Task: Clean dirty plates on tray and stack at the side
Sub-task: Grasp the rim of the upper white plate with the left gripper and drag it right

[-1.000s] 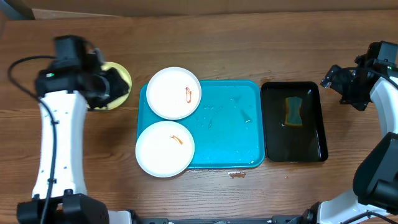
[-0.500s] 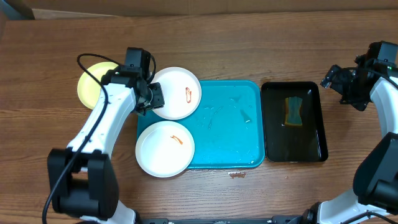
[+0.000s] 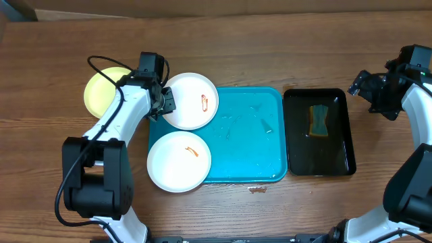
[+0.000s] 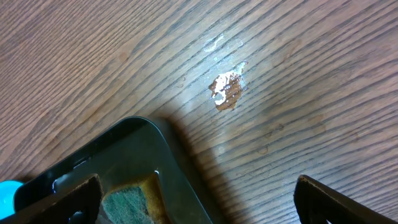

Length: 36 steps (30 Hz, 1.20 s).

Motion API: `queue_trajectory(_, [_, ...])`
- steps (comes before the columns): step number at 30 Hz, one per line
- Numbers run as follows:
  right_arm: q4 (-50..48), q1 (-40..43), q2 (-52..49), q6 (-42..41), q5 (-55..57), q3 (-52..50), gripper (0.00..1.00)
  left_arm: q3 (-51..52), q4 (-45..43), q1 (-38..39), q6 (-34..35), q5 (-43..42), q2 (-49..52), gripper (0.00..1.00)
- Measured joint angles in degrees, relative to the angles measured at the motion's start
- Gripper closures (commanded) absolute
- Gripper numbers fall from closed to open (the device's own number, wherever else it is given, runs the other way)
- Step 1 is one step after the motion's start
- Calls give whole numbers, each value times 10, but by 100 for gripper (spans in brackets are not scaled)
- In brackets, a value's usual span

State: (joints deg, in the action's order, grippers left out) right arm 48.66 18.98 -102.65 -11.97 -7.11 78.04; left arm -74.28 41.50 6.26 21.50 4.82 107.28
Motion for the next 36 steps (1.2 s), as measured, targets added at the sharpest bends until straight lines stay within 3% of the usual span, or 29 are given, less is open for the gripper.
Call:
queue_trajectory(7, [0, 0, 0, 0, 0, 0, 0, 0, -9, 0, 0, 6, 26, 73])
queue_trajectory(11, [0, 0, 0, 0, 0, 0, 0, 0, -9, 0, 0, -5, 47, 89])
queue_trajectory(15, [0, 0, 0, 0, 0, 0, 0, 0, -13, 0, 4, -32, 47, 94])
queue_trajectory(32, [0, 0, 0, 0, 0, 0, 0, 0, -8, 47, -24, -225, 47, 91])
queue_trajectory(34, [0, 0, 0, 0, 0, 0, 0, 0, -3, 67, -25, -232, 47, 83])
queue_trajectory(36, [0, 0, 0, 0, 0, 0, 0, 0, 5, 85, -24, -237, 47, 67])
